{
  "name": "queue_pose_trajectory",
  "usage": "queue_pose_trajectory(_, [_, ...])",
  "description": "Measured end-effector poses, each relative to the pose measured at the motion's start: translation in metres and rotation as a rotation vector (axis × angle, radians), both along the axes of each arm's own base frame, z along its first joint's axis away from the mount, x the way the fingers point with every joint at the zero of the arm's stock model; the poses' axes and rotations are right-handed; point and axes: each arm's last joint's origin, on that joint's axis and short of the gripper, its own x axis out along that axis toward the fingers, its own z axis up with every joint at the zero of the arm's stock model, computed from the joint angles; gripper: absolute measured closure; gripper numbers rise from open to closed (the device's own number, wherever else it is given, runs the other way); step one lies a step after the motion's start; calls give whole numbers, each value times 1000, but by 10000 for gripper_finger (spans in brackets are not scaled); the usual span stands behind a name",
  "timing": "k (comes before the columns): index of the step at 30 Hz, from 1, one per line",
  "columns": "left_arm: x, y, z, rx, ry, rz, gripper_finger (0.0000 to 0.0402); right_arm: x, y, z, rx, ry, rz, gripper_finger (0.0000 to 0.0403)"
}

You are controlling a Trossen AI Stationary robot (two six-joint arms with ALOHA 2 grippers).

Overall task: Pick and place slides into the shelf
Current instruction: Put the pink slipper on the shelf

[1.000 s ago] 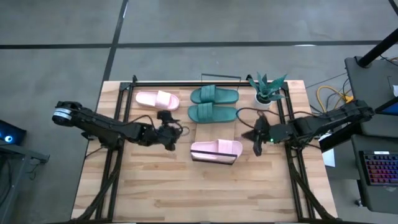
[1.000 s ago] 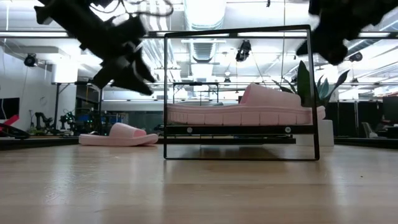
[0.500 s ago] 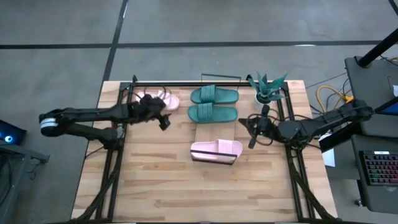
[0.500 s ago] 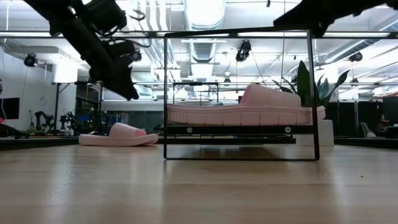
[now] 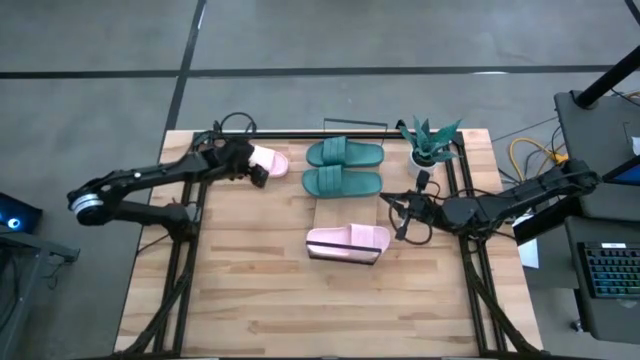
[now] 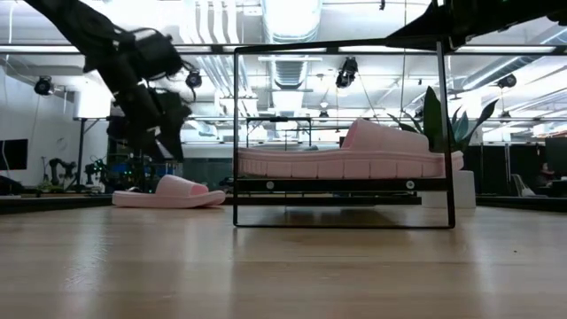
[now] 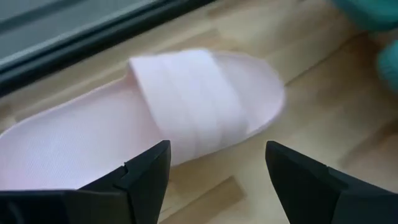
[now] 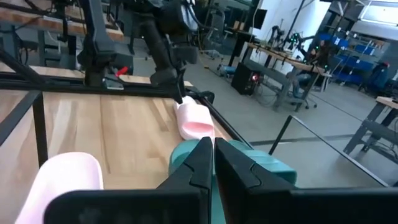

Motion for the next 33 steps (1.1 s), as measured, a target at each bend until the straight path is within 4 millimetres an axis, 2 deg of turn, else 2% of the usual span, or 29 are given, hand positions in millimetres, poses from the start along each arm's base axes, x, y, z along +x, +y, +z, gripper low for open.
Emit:
queue_pose_trajectory(12, [5,22,-33,-94,120,53,155,0,0,-2,-18,16,0,394])
queue_pose_trajectory(23, [12,33,-38,-92,54,-42,165,0,0,-2,-31,23,1,394])
queue_pose_trajectory(28, [10,35,-38,-84,64,-52,214,0,0,-3,-37,35,2,394])
queue_pose_trajectory(33, [11,35,-35,-41,101,-179,313,0,0,-3,-38,39,2,394])
